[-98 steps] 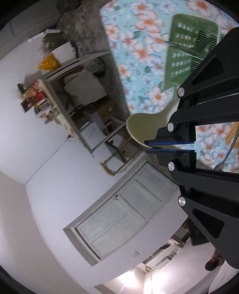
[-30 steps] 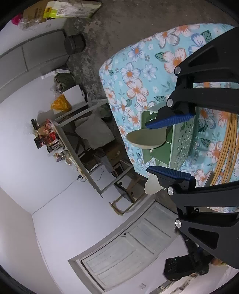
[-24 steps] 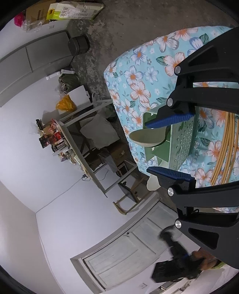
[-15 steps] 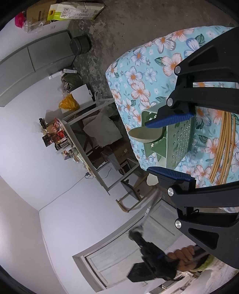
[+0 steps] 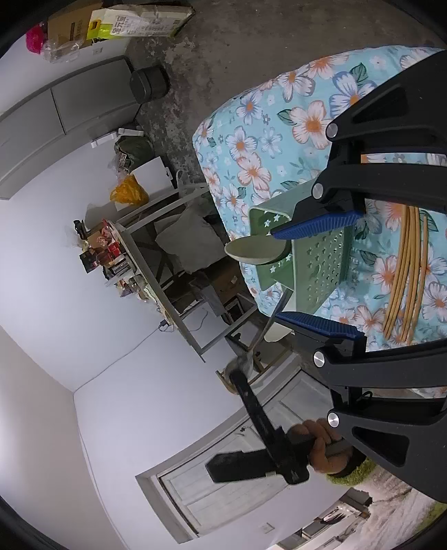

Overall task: Organize utensils
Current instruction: 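Lower the beige spoon into the holder with the right tool while the left tool drops its spoon in, then move both tools open over the bamboo chopsticks on the cloth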

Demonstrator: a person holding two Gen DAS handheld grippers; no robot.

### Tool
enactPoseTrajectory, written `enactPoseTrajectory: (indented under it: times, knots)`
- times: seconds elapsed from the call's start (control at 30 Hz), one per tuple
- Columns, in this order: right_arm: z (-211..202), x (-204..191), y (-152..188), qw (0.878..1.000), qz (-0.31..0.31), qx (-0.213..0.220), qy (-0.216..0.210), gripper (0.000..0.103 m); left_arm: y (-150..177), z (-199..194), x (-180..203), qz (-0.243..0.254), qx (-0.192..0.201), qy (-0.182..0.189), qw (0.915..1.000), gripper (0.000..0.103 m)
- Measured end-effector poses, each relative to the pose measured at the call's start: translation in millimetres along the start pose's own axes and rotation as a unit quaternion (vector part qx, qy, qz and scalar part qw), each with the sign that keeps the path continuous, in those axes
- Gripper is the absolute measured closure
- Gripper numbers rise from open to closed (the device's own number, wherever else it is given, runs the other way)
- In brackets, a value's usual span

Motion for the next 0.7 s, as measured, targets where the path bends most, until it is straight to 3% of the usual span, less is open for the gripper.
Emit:
enactPoseTrajectory:
  times: [0.33,0.4,0.7]
  knots:
    - [1.3,1.3,10.9,1.0,0.013,-0.014,-0.005,0.06,19.9,33.3,6.4,-0.038,-0.051,0.053,0.9965,0.093]
    - [1.5,1.0,12.6,1.0,0.014,-0.016,-0.006,0.06,24.0,32.0,4.6,-0.042,-0.051,0.055,0.9963,0.083]
    - [4.4,-3.6,26.4,0.999,0.009,-0.04,-0.003,0.052,40.7,4.6,-5.0,-0.058,-0.03,0.056,0.9963,0.057]
Point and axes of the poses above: each gripper's, at about its wrist camera, not at the fingertips, and z roughly the way its jaws point, x to its right, y to its underside, the point moved 3 cm from there along z, roughly the way its jaws point, and after that the axes turned 8 degrees about -z, right-handed, at the moved point
